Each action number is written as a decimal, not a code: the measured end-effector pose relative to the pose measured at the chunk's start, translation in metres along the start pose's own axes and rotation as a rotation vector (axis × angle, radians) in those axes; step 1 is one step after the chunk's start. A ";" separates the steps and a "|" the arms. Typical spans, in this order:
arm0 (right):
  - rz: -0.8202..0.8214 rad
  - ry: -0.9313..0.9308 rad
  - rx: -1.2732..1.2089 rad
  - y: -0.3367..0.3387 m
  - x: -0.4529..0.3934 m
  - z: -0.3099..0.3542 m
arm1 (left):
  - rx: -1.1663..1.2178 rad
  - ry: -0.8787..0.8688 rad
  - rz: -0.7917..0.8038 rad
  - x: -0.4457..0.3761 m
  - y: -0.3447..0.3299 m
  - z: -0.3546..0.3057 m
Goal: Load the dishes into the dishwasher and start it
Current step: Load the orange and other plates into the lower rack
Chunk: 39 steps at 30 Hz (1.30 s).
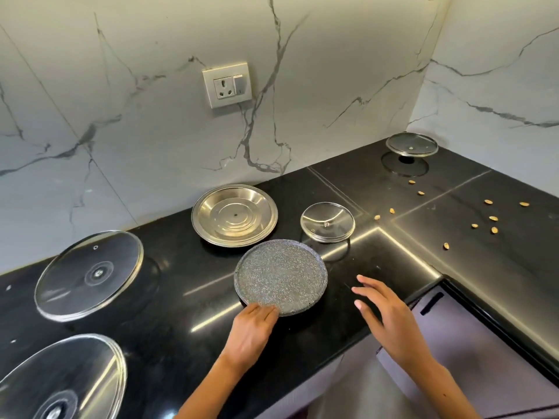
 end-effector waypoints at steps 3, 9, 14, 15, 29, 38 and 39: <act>0.002 0.025 -0.001 0.004 0.008 0.003 | -0.016 -0.048 -0.082 0.011 0.019 -0.004; -0.033 0.041 -0.021 0.023 0.027 0.010 | 0.114 -0.112 -0.225 -0.004 0.077 -0.030; -0.128 0.031 -0.020 0.055 0.063 0.010 | 0.101 -0.131 -0.293 -0.036 0.125 -0.065; -0.151 0.029 -0.019 0.064 0.073 0.012 | 0.110 -0.154 -0.286 -0.040 0.131 -0.076; -0.470 -0.510 0.118 0.201 0.428 0.049 | 0.714 -0.986 -0.042 0.031 0.079 -0.418; -0.850 -1.258 0.487 0.188 0.686 0.085 | 0.764 -1.345 0.312 0.157 0.008 -0.625; -0.887 -1.355 0.505 0.184 0.708 0.089 | 0.760 -1.355 0.360 0.168 -0.001 -0.645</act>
Point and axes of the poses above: each hand's wrist, its own x-axis away from the middle knuckle, its own y-axis out of the back of the hand, z = x × y, the point moved 2 cm from there along -x, towards the middle knuckle, and after that the axes turned 3 degrees about -x, right-handed, at the moved point
